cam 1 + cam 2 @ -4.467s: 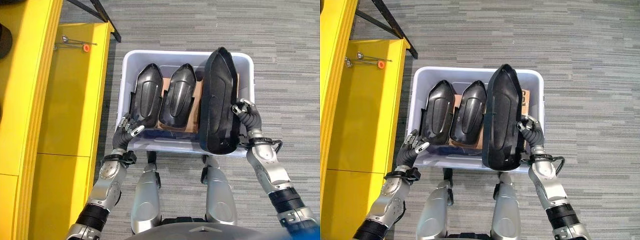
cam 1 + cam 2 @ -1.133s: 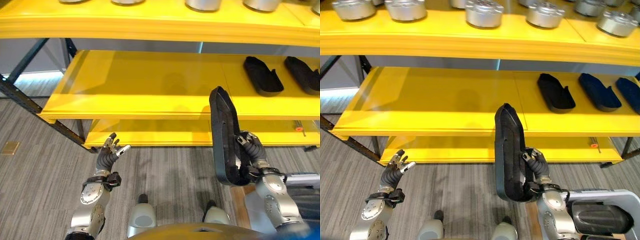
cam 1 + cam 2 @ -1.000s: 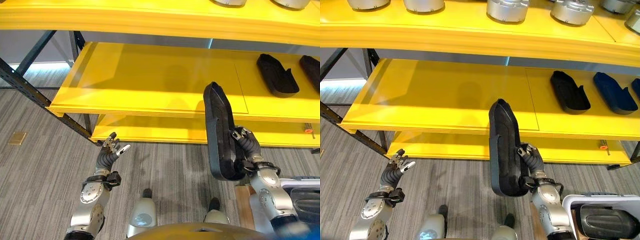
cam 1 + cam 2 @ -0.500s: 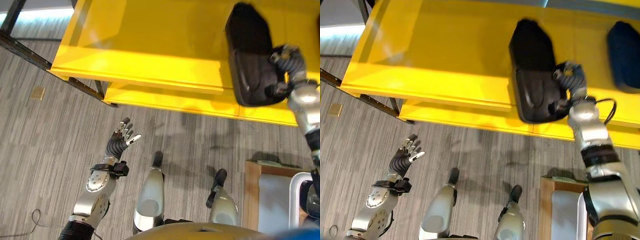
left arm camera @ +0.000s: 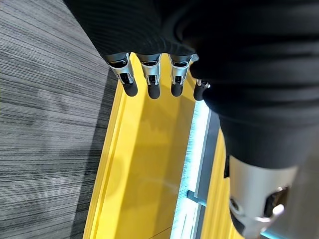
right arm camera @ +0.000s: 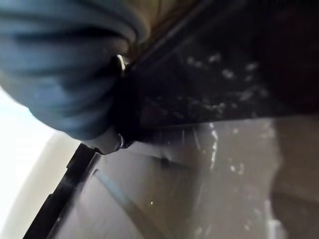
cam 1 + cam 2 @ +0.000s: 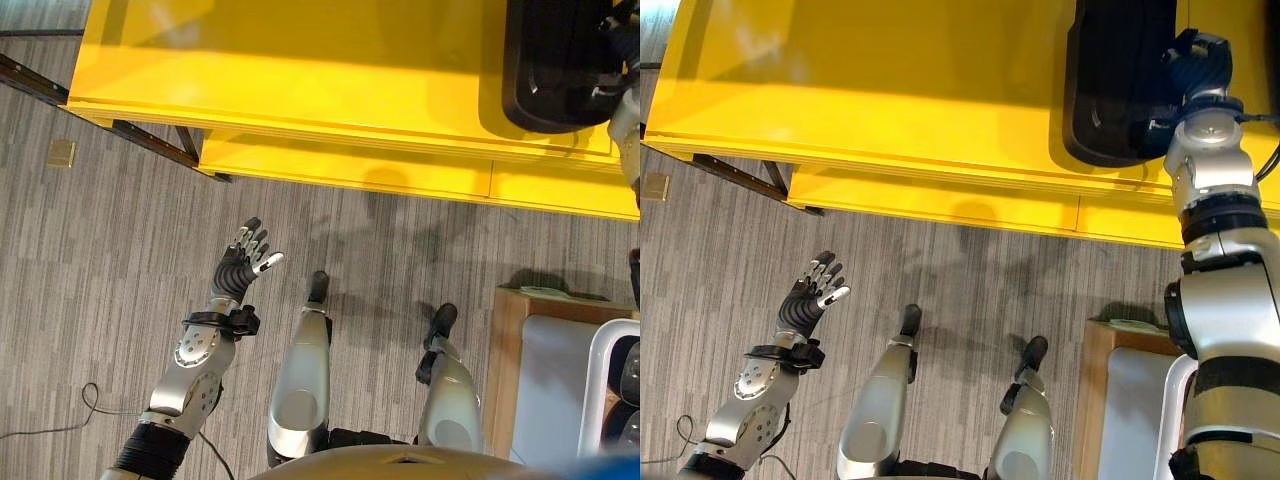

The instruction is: Move parts from the plastic box to the shelf.

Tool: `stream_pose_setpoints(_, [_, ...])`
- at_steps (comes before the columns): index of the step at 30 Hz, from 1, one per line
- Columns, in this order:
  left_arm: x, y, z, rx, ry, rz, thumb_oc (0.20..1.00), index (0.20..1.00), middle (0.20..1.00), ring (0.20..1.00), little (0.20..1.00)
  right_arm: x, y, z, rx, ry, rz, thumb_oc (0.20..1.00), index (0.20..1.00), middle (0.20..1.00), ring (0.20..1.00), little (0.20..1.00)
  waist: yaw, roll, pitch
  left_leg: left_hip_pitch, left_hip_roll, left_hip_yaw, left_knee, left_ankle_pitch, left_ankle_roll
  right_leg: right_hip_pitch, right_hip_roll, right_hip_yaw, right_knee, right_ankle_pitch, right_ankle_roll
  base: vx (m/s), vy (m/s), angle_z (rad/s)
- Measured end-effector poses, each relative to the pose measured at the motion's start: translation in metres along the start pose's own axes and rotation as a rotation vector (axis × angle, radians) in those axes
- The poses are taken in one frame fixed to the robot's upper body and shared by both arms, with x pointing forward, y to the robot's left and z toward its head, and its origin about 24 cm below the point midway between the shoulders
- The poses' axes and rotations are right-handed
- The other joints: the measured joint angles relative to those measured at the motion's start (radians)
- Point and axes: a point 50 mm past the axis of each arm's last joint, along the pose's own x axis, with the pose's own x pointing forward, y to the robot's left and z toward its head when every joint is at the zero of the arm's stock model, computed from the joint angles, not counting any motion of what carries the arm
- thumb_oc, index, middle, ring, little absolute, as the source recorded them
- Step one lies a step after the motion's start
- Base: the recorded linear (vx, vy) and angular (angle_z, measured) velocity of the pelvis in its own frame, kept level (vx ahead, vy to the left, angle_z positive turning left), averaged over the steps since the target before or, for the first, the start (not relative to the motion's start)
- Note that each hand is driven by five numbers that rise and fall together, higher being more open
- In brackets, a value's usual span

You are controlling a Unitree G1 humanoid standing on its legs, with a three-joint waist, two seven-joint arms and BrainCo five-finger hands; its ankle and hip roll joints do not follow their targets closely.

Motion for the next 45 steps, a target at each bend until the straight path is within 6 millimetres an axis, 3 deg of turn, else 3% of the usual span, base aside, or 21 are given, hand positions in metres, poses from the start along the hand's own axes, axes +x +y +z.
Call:
stream_pose_setpoints(3, [0.004, -0.003, 0.002, 0.0, -0.011, -0.003, 1.0, 1.0, 1.0, 1.0, 1.0, 0.002, 0.004, 0.006, 0.08, 0.02, -0.013, 0.2, 0.2, 0.2, 0.2, 0.2, 0.001, -0.001, 0.001, -0.046, 0.0, -0.007, 0.02, 0.002, 0.001, -0.037, -0.001, 0.0, 0.017, 0.0, -0.001, 0.03, -0.007, 0.05])
stream_pose_setpoints(7, [0.008, -0.007, 0.007, -0.001, -0.031, -0.011, 1.0, 1.0, 1.0, 1.0, 1.0, 0.002, 0.004, -0.008, 0.102, 0.081, -0.035, 0.2, 0.2, 0.2, 0.2, 0.2, 0.022, -0.001, 0.003, -0.057, -0.007, -0.019, 0.035, 0.002, 0.002, -0.038, -0.003, -0.006, 0.025, 0.001, -0.002, 0.02, 0.0, 0.06])
stream_pose_setpoints(10, [0.007, -0.006, 0.007, -0.01, -0.036, 0.0, 1.0, 1.0, 1.0, 1.0, 1.0, 0.003, 0.005, -0.004, 0.107, 0.075, -0.031, 0.2, 0.2, 0.2, 0.2, 0.2, 0.031, -0.001, 0.005, -0.059, -0.008, -0.023, 0.036, 0.001, 0.003, -0.037, -0.006, -0.01, 0.028, -0.003, -0.004, 0.03, -0.011, 0.07])
stream_pose_setpoints(15, [0.008, -0.009, 0.006, -0.032, -0.034, -0.01, 1.0, 1.0, 1.0, 1.0, 1.0, 0.007, 0.0, 0.019, 0.138, 0.038, -0.057, 0.2, 0.2, 0.2, 0.2, 0.2, 0.041, -0.001, 0.005, -0.079, -0.012, -0.044, 0.045, 0.004, 0.002, -0.034, -0.005, -0.033, 0.026, -0.003, -0.004, 0.0, -0.005, 0.1])
stream_pose_setpoints(20, [0.012, -0.012, 0.011, -0.031, -0.055, -0.016, 1.0, 1.0, 1.0, 1.0, 1.0, 0.01, -0.009, 0.026, 0.124, 0.052, -0.105, 0.2, 0.2, 0.2, 0.2, 0.2, 0.067, -0.001, 0.005, -0.097, -0.026, -0.058, 0.049, 0.005, 0.003, -0.042, -0.014, -0.038, 0.025, -0.001, -0.001, 0.0, 0.01, 0.09])
stream_pose_setpoints(23, [0.012, -0.012, 0.013, -0.035, -0.069, -0.019, 1.0, 1.0, 1.0, 1.0, 1.0, 0.012, -0.027, 0.044, 0.12, 0.008, -0.147, 0.2, 0.2, 0.2, 0.2, 0.2, 0.072, -0.001, 0.005, -0.116, -0.032, -0.071, 0.053, 0.009, 0.007, -0.043, -0.018, -0.058, 0.023, 0.0, -0.001, 0.01, 0.002, 0.15])
stream_pose_setpoints(27, [0.013, -0.011, 0.014, -0.032, -0.072, -0.017, 1.0, 1.0, 1.0, 1.0, 1.0, 0.012, -0.032, 0.05, 0.111, -0.008, -0.158, 0.2, 0.2, 0.2, 0.2, 0.2, 0.079, -0.001, 0.005, -0.124, -0.036, -0.076, 0.063, 0.009, 0.007, -0.043, -0.02, -0.061, 0.024, 0.001, 0.001, 0.0, 0.0, 0.03])
stream_pose_setpoints(28, [0.013, -0.01, 0.015, -0.027, -0.072, -0.015, 1.0, 1.0, 1.0, 1.0, 1.0, 0.012, -0.032, 0.05, 0.111, -0.008, -0.158, 0.442, 0.442, 0.442, 0.442, 0.442, 0.079, -0.001, 0.005, -0.124, -0.036, -0.077, 0.063, 0.009, 0.008, -0.043, -0.019, -0.061, 0.024, 0.001, 0.002, 0.0, 0.0, 0.0])
stream_pose_setpoints(29, [0.013, -0.01, 0.015, -0.024, -0.072, -0.01, 1.0, 1.0, 1.0, 1.0, 1.0, 0.012, -0.032, 0.05, 0.111, -0.007, -0.159, 1.0, 1.0, 1.0, 1.0, 1.0, 0.079, -0.001, 0.005, -0.124, -0.036, -0.077, 0.063, 0.01, 0.008, -0.043, -0.019, -0.061, 0.024, 0.002, 0.002, 0.0, 0.0, 0.0])
stream_pose_setpoints(45, [0.014, -0.008, 0.016, -0.035, -0.068, 0.014, 1.0, 1.0, 1.0, 1.0, 1.0, 0.012, -0.04, 0.052, 0.238, 0.004, -0.239, 1.0, 1.0, 1.0, 1.0, 1.0, 0.054, -0.001, 0.005, -0.127, -0.045, -0.072, 0.066, 0.011, 0.009, -0.046, -0.029, -0.061, 0.02, 0.008, 0.008, 0.0, 0.0, 0.0])
